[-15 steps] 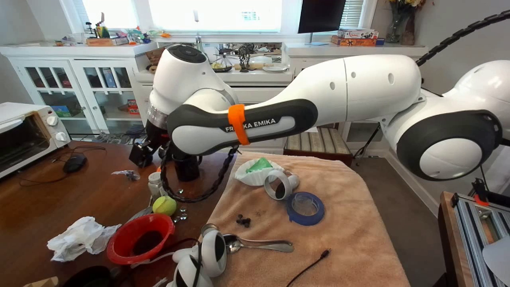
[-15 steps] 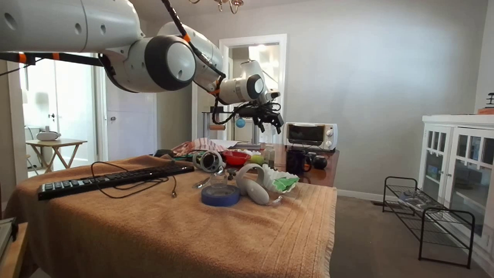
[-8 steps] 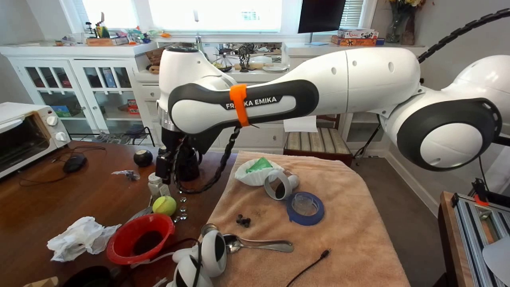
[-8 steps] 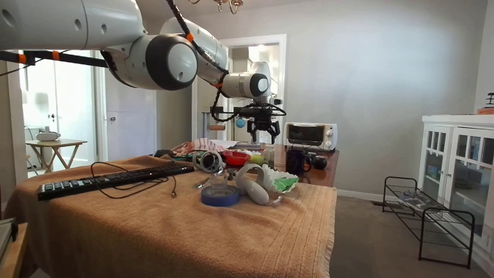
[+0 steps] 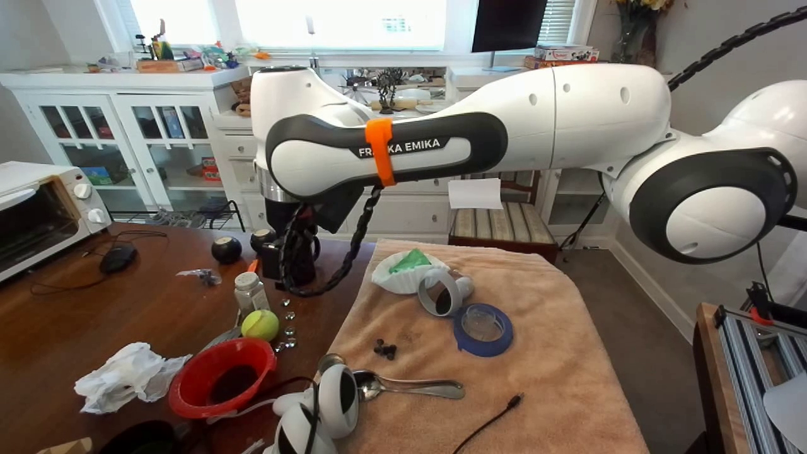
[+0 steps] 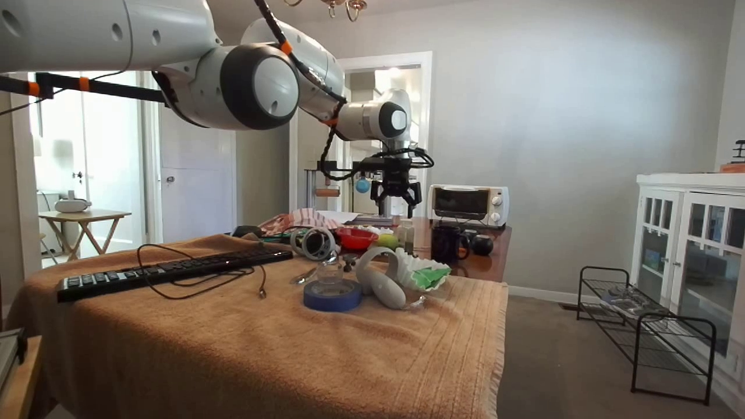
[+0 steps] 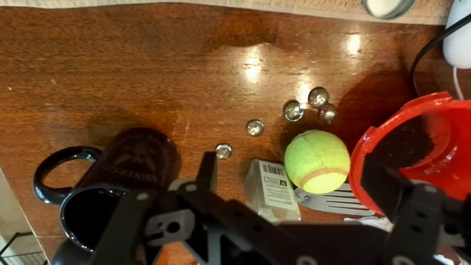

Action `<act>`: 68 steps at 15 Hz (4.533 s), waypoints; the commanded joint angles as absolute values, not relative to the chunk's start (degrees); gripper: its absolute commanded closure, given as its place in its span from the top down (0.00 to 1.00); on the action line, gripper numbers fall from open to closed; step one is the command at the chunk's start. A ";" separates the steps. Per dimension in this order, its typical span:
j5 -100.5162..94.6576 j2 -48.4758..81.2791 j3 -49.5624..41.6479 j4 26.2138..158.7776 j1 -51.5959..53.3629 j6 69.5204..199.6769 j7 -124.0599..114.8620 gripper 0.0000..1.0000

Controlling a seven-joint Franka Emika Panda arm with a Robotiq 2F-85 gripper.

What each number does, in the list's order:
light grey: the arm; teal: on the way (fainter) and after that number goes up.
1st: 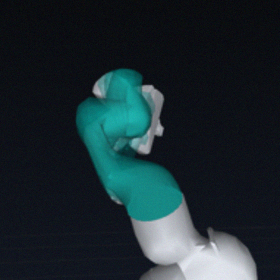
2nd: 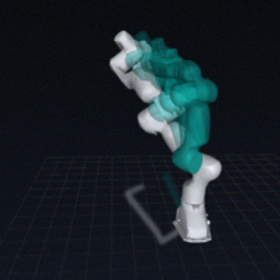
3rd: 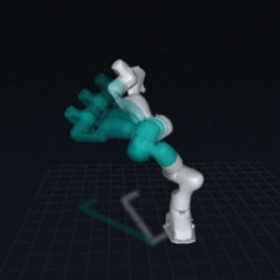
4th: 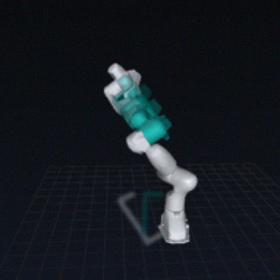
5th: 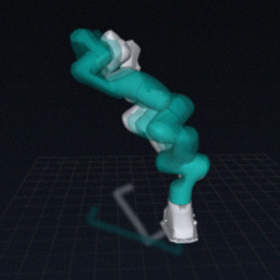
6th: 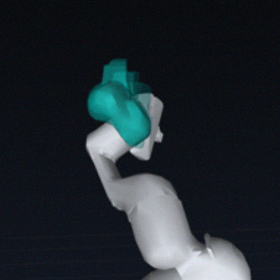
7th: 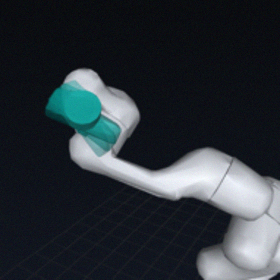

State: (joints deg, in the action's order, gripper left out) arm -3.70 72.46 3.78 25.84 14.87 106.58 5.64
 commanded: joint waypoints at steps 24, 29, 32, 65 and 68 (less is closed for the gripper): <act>-6.97 82.91 -0.30 24.64 16.18 124.12 8.05 1.00; -6.17 83.83 0.19 24.30 16.10 126.35 5.62 0.94; -6.75 82.91 -0.39 24.82 16.30 124.47 5.73 0.96; -1.09 84.24 4.56 26.34 14.49 131.18 3.18 0.20; -0.99 83.99 4.88 26.44 14.59 130.67 3.00 0.40</act>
State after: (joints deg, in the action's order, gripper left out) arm -2.56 84.20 4.05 25.98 14.42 132.28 3.37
